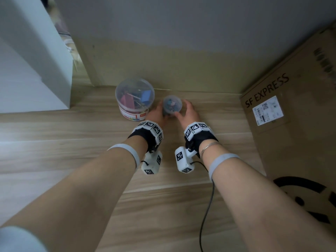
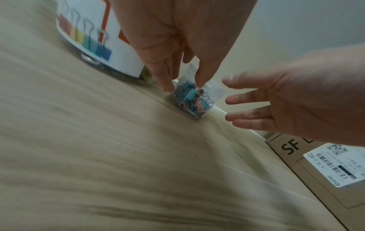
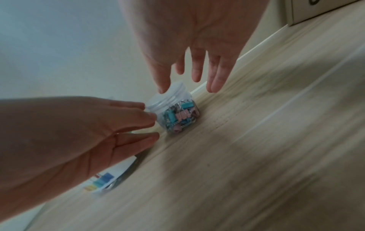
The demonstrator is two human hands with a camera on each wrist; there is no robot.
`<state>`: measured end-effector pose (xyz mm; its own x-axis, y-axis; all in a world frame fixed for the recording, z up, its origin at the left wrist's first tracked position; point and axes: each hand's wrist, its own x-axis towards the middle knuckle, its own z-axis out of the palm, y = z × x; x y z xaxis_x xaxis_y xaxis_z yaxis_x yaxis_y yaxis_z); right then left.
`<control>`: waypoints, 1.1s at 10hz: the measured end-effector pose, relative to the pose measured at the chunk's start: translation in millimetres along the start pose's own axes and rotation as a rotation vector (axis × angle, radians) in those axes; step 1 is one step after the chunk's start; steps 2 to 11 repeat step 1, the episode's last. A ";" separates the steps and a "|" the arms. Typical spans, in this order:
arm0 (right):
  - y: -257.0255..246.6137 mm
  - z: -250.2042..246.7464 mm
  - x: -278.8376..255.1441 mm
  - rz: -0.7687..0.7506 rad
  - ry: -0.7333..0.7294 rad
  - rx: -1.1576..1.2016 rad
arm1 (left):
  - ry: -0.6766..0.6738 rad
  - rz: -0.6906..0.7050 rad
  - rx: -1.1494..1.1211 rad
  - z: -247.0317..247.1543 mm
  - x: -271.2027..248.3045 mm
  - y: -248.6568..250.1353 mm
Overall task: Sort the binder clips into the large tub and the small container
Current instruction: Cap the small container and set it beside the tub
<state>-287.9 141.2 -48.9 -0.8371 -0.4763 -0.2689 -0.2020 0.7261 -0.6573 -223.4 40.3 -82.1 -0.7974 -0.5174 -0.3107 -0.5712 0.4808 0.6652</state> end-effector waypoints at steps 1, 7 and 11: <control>-5.1 -4.2 -14.9 0.036 0.043 -0.011 | 0.013 0.027 -0.022 -8.9 -8.1 -1.3; -5.1 -4.2 -14.9 0.036 0.043 -0.011 | 0.013 0.027 -0.022 -8.9 -8.1 -1.3; -5.1 -4.2 -14.9 0.036 0.043 -0.011 | 0.013 0.027 -0.022 -8.9 -8.1 -1.3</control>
